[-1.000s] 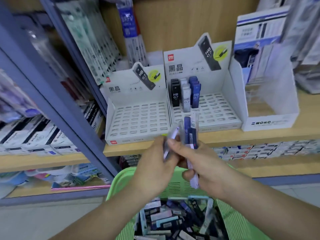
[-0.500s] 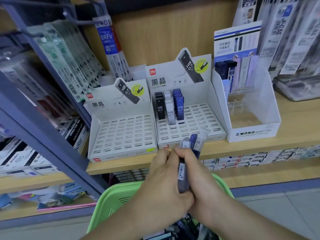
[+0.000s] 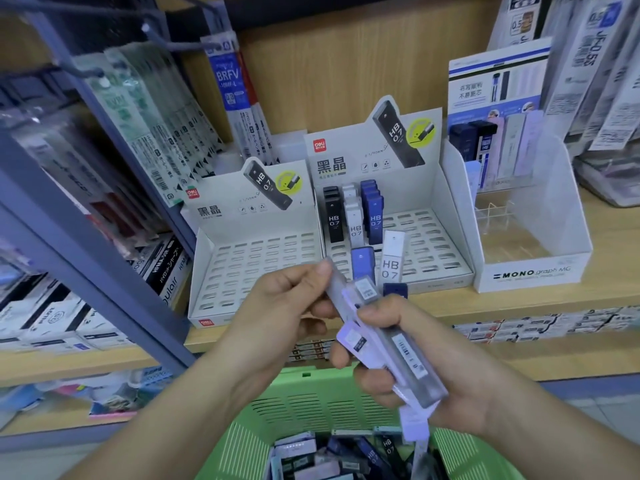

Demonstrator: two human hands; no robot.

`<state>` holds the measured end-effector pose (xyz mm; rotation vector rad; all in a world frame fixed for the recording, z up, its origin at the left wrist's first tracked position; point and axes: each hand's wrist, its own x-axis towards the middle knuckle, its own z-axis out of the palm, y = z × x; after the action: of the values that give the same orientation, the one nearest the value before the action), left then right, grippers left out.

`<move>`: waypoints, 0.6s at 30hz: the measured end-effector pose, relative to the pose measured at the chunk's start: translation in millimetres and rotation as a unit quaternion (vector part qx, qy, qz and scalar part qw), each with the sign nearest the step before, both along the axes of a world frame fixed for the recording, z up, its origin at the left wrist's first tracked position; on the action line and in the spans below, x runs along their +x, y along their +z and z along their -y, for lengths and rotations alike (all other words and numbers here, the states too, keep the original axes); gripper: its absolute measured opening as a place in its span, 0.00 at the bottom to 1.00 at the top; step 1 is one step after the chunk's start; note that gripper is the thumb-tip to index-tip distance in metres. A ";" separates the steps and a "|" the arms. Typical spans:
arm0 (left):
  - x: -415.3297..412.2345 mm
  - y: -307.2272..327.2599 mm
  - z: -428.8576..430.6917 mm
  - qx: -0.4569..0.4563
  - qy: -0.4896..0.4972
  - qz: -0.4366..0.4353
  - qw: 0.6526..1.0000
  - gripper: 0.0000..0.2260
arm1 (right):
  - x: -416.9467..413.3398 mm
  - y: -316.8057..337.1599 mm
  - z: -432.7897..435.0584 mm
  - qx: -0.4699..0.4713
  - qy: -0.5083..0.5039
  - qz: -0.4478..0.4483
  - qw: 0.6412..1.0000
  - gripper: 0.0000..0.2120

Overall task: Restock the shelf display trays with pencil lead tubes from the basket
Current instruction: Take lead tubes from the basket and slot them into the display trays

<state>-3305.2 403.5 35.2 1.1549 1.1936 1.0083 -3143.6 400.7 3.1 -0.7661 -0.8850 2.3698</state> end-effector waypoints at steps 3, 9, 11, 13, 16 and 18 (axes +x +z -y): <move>-9.1 3.7 -10.1 0.025 0.074 0.052 0.996 0.13 | 5.3 5.7 3.4 0.018 -0.048 0.032 0.998 0.32; -16.6 7.2 -16.4 0.080 0.089 0.008 0.993 0.05 | 3.5 12.6 3.6 0.035 -0.131 0.060 0.989 0.15; -21.2 11.7 -17.9 0.068 0.071 -0.034 0.995 0.02 | 4.7 13.9 -0.2 0.033 -0.169 0.063 0.983 0.08; -26.6 17.4 -17.9 0.053 0.007 -0.116 0.992 0.04 | 7.9 15.1 -3.4 0.036 -0.195 0.063 0.978 0.07; -20.7 19.1 -11.8 0.038 -0.096 -0.228 0.968 0.15 | 11.4 16.8 -6.6 0.057 -0.200 0.089 0.974 0.09; -12.4 13.8 -7.9 0.063 -0.148 -0.294 0.942 0.23 | 11.7 17.8 -7.2 0.070 -0.188 0.100 0.975 0.08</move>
<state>-3317.6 411.4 49.1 1.7561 1.3669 0.5239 -3131.9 407.9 20.9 -1.0263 -0.8858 1.9041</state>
